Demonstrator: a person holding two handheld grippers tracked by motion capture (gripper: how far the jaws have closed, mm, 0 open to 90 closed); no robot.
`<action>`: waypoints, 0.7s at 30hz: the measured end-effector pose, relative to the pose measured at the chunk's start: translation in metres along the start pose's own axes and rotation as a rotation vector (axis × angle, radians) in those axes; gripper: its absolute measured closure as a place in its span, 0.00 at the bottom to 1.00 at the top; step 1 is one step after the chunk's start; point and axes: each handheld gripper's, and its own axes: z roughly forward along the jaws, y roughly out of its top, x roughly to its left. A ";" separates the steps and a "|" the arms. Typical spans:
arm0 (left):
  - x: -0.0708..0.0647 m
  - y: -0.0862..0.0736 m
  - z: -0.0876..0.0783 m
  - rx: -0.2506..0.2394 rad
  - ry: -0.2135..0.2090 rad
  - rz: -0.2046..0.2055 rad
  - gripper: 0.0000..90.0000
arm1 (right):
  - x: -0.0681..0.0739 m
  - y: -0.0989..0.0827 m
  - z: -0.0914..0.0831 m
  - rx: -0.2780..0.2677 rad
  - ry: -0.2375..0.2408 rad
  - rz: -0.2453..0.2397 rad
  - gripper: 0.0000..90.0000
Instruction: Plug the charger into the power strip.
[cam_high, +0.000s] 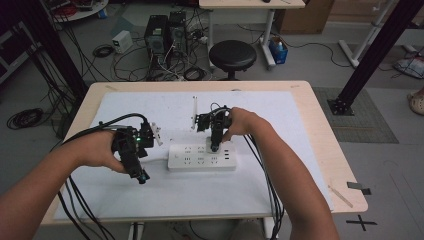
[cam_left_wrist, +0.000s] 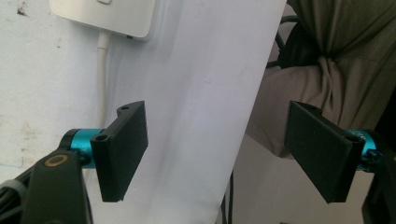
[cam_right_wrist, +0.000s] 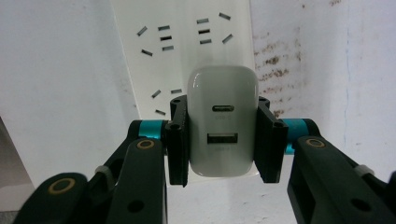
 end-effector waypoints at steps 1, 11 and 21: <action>0.000 0.000 0.000 0.000 -0.002 -0.003 0.25 | 0.000 0.001 0.000 0.008 0.000 -0.015 0.69; 0.002 -0.005 0.001 0.002 0.002 -0.013 0.25 | -0.001 0.001 0.004 0.010 -0.002 -0.104 0.69; 0.002 -0.005 0.002 -0.003 0.004 -0.014 0.25 | -0.003 0.001 0.006 -0.023 0.005 -0.118 0.69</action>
